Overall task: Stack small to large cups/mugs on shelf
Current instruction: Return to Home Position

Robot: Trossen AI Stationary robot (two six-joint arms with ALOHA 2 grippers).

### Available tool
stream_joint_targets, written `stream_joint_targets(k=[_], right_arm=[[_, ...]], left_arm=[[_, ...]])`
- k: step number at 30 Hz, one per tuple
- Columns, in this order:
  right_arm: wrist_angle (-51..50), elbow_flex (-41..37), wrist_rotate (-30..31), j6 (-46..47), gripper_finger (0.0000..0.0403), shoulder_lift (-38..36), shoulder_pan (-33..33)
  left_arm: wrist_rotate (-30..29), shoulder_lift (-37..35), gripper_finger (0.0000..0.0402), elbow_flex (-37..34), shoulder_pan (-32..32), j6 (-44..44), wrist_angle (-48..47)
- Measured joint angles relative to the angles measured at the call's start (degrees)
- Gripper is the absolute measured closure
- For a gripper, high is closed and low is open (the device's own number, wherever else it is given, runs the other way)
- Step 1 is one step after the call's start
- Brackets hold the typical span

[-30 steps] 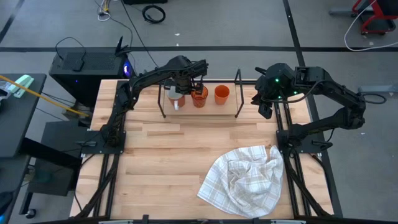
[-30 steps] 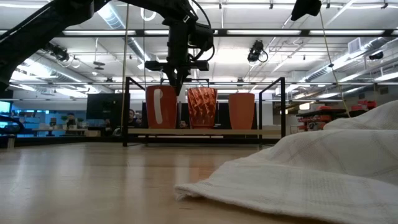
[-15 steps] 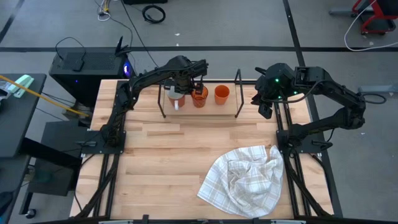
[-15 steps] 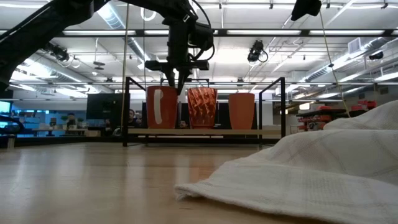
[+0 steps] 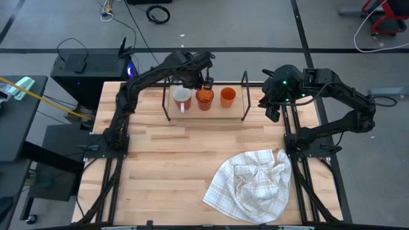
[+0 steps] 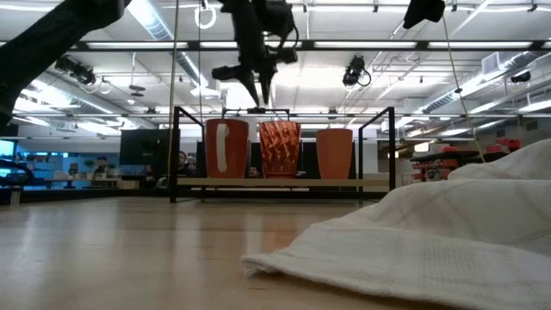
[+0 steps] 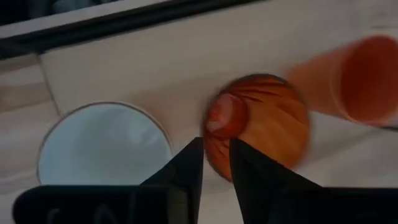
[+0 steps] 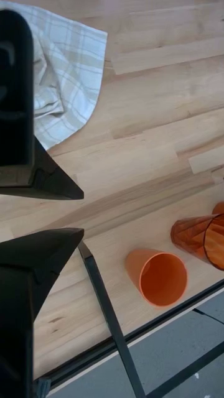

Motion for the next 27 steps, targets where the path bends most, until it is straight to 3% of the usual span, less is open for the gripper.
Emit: stream_joint_targets(k=[14,22,27], right_arm=[[0.00,0.00,0.01,-0.06,0.0312,0.00,0.00],[-0.35,0.00,0.00,4.47,0.0312,-0.01,0.00],[-3.09,0.00,0.00,5.32,0.0312,-0.02,0.00]], left_arm=[[1.01,-13.03,0.0316,0.47,-4.42,4.55,0.96],[0.76,-22.56,0.0323,0.47,-16.19,14.17,-0.75],[0.71,-27.70,0.0320,0.47,-23.55,26.85,-5.00]])
